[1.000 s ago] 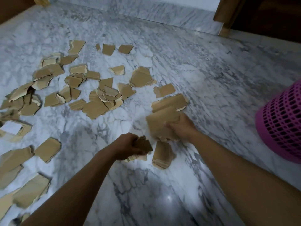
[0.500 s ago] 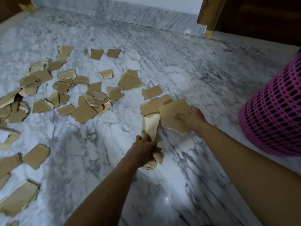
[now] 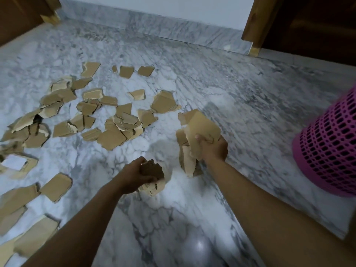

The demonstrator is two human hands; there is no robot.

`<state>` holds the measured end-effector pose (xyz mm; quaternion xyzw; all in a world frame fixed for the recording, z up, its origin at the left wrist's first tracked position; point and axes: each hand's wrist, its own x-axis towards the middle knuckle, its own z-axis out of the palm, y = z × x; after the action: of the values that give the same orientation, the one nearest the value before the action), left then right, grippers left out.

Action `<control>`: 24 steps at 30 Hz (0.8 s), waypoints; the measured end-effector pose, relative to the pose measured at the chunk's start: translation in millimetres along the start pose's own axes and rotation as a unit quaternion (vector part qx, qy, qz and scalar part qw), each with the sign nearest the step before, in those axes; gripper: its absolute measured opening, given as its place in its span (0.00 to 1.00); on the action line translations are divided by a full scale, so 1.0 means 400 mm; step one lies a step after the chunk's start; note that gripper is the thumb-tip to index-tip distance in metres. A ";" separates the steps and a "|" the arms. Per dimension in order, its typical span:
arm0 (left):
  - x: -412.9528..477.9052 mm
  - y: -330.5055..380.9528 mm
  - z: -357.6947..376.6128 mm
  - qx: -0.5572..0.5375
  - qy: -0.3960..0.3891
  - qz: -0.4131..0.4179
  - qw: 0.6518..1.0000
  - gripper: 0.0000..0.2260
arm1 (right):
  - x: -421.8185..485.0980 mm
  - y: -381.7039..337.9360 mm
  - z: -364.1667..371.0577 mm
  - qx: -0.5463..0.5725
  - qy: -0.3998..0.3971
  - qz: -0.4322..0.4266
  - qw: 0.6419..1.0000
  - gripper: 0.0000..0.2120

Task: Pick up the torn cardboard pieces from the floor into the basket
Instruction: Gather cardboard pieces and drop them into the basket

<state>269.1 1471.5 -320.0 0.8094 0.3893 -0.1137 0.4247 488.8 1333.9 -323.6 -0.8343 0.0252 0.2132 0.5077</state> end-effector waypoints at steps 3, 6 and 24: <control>-0.016 -0.041 -0.028 -0.015 -0.008 -0.013 1.000 0.18 | -0.031 0.003 -0.004 -0.014 0.075 -0.050 0.996 0.28; -0.021 -0.060 -0.034 -0.022 -0.004 -0.011 1.000 0.18 | -0.038 0.006 -0.034 -0.066 0.073 -0.224 0.970 0.11; -0.009 -0.091 -0.034 -0.062 0.000 -0.021 0.998 0.15 | -0.033 0.026 0.087 -0.397 -0.127 0.077 0.906 0.51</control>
<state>238.3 1492.4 -331.4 0.7732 0.4121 -0.0985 0.4719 462.8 1356.6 -341.0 -0.9282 -0.0620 0.3482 0.1156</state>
